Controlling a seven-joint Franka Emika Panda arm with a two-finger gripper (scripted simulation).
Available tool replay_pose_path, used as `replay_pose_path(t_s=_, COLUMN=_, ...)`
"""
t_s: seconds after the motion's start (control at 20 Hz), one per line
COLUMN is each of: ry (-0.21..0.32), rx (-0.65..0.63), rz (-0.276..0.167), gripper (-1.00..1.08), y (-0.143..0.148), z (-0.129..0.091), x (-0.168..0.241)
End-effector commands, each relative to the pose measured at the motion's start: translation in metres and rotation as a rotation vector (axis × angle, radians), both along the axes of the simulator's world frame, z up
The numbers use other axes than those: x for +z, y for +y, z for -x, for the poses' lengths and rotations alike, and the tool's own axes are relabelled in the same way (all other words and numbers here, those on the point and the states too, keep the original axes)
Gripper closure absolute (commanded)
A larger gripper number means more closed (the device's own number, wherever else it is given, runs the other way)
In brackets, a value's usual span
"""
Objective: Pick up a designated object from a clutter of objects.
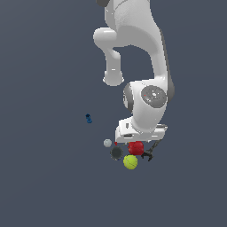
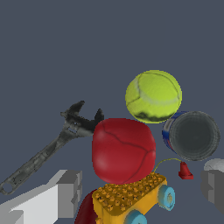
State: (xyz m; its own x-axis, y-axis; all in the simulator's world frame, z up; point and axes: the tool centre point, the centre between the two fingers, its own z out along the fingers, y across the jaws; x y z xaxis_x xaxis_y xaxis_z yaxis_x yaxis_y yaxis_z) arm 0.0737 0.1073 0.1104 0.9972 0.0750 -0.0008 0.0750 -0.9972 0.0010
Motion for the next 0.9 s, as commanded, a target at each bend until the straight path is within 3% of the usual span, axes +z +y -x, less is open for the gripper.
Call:
replay_pose_path(t_s=0.0, ry=-0.001, rx=0.005, rz=-0.001, gripper=-0.92, y=0.004, z=-0.001, x=-0.007)
replay_pose_path(t_s=0.4, ry=0.001, rx=0.007, rz=-0.001, gripper=-0.92, y=0.005, z=0.0, x=-0.015)
replay_pose_path(t_s=0.85, ry=-0.001, rx=0.007, rz=-0.001, gripper=-0.92, y=0.006, z=0.0, x=-0.055)
